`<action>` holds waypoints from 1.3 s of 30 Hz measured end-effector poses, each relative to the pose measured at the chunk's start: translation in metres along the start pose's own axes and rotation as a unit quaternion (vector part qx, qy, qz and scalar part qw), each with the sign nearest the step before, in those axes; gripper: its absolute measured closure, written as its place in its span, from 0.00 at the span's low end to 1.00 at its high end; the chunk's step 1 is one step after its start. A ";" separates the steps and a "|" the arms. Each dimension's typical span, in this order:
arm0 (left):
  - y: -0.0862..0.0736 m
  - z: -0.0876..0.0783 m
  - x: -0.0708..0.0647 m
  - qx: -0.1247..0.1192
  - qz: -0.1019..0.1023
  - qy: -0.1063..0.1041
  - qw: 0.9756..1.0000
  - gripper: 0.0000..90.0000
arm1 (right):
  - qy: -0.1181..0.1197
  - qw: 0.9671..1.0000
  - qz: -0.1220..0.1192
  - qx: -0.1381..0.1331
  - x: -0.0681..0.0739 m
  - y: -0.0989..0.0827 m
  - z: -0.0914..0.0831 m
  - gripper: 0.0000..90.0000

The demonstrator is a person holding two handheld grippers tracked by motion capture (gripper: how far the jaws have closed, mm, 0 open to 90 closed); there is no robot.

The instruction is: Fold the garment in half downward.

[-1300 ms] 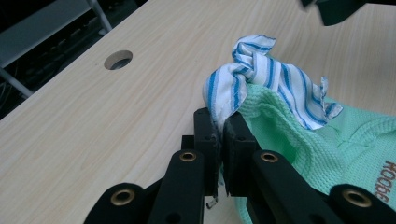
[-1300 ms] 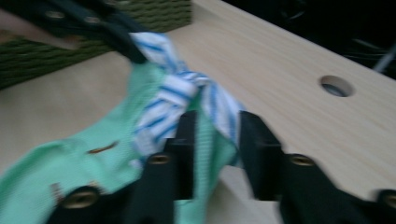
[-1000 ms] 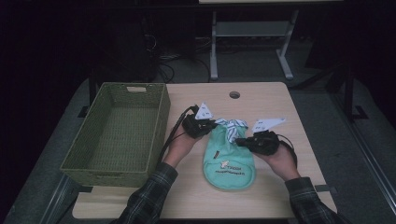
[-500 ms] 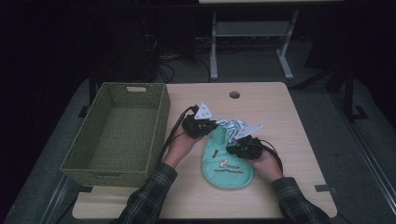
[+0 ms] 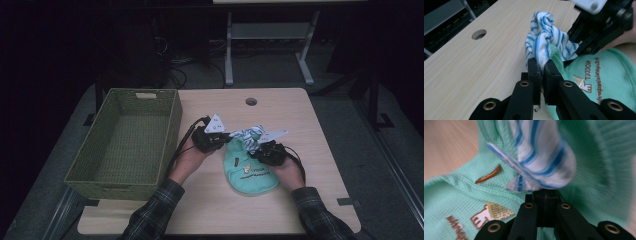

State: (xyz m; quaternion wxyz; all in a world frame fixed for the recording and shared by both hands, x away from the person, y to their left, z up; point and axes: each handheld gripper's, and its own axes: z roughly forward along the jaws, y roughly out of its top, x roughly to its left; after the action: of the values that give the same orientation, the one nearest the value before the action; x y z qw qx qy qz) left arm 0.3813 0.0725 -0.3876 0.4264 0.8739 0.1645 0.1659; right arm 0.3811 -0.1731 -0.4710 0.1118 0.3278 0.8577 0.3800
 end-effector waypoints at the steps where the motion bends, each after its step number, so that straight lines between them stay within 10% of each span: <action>1: 0.000 0.000 0.000 0.000 0.000 0.000 1.000 0.95 | 0.003 1.000 0.003 -0.008 0.000 0.000 -0.004 1.00; 20: 0.000 -0.002 -0.020 0.003 0.020 -0.018 1.000 0.95 | -0.010 1.000 0.022 0.012 0.000 -0.052 -0.068 1.00; 39: 0.001 -0.002 -0.055 0.002 0.040 -0.064 0.997 0.95 | 0.007 0.999 0.022 0.036 0.007 -0.059 -0.065 1.00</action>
State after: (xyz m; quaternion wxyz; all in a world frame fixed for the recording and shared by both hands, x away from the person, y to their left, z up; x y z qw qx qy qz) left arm 0.3315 0.0499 -0.3937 0.4277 0.8893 0.1019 0.1259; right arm 0.3194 -0.2355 -0.4685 0.0856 0.3482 0.8640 0.3534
